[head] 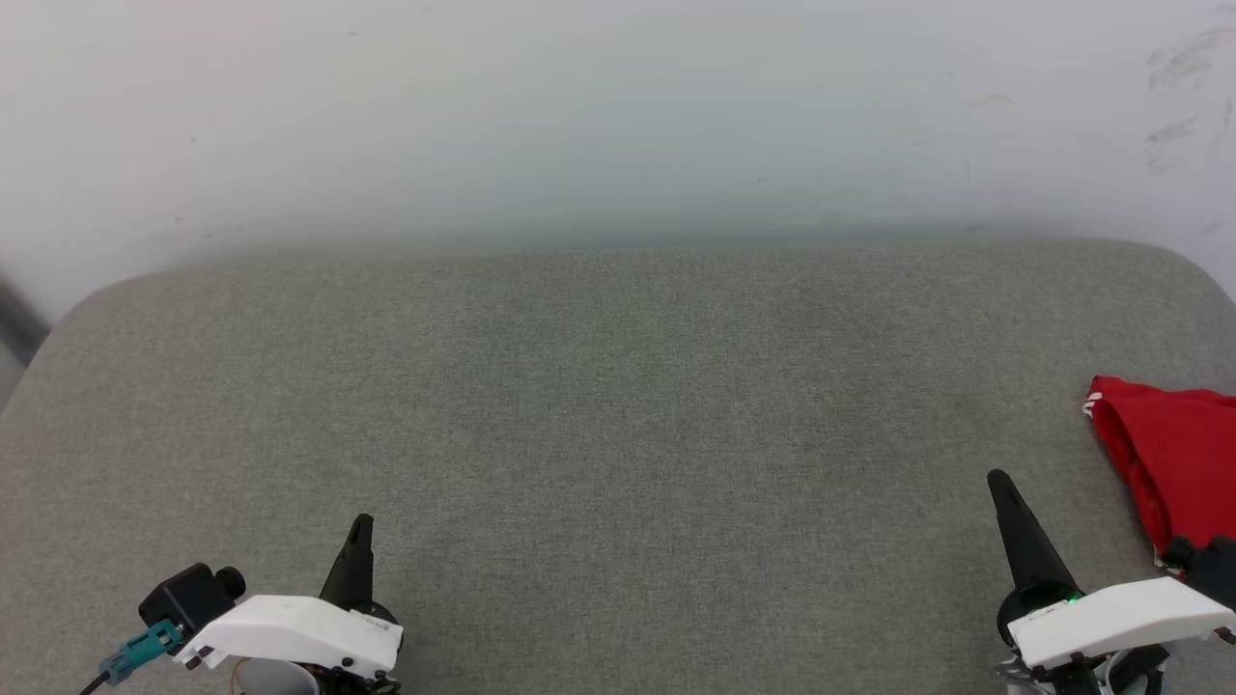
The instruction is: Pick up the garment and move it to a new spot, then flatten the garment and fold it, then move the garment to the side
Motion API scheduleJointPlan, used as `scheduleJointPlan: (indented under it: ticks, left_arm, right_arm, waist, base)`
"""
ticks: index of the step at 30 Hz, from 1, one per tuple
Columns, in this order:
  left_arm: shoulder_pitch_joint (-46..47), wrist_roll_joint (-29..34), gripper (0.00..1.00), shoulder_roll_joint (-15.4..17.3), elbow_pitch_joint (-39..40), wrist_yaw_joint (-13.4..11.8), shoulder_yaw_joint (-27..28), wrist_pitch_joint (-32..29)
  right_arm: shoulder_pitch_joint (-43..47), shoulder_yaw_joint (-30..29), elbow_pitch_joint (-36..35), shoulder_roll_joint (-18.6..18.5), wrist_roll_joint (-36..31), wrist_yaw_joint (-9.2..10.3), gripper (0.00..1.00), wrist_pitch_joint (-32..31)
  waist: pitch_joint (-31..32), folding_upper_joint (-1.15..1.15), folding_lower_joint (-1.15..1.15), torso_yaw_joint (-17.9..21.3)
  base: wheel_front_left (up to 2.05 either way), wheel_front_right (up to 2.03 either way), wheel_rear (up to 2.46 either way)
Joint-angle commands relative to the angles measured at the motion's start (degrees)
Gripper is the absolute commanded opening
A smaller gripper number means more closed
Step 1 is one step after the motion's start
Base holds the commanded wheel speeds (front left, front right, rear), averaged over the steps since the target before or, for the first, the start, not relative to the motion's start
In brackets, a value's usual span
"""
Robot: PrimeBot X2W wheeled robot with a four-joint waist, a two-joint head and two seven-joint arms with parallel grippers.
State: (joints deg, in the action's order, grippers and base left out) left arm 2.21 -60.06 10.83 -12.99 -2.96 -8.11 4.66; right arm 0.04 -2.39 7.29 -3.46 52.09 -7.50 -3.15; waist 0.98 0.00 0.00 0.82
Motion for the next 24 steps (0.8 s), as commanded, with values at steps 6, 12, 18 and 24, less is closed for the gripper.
scheduleJointPlan:
  ticks: [6,12,18,24]
  left_arm:
    - [1.82,-4.03,0.0,-0.65,0.35,1.57,2.04,-1.31]
    - [2.14,-7.19,0.0,-1.41,0.21,2.55,3.32,-2.34]
    - [2.47,-10.18,0.0,-2.06,0.07,3.5,4.61,-3.31]
    - [2.62,-12.97,0.0,-2.78,-0.06,4.36,5.79,-4.19]
  right_arm:
    - [-2.01,-0.5,0.3,-0.23,5.16,0.0,0.0,-0.38]
    - [-2.4,-0.82,1.0,-0.21,9.04,0.0,0.0,-0.67]
    - [-2.96,-1.15,1.64,-0.17,12.73,0.0,0.0,-0.87]
    - [-3.33,-1.46,2.28,-0.14,16.18,0.01,0.0,-1.18]
  waist:
    - [-0.09,0.0,0.0,-0.07]
    - [-0.18,0.0,0.0,-0.13]
    - [-0.26,0.0,0.0,-0.19]
    - [-0.35,0.0,0.0,-0.25]
  base:
    - [0.0,0.0,0.0]
    - [0.0,0.0,0.0]
    - [0.0,0.0,0.0]
    - [0.0,0.0,0.0]
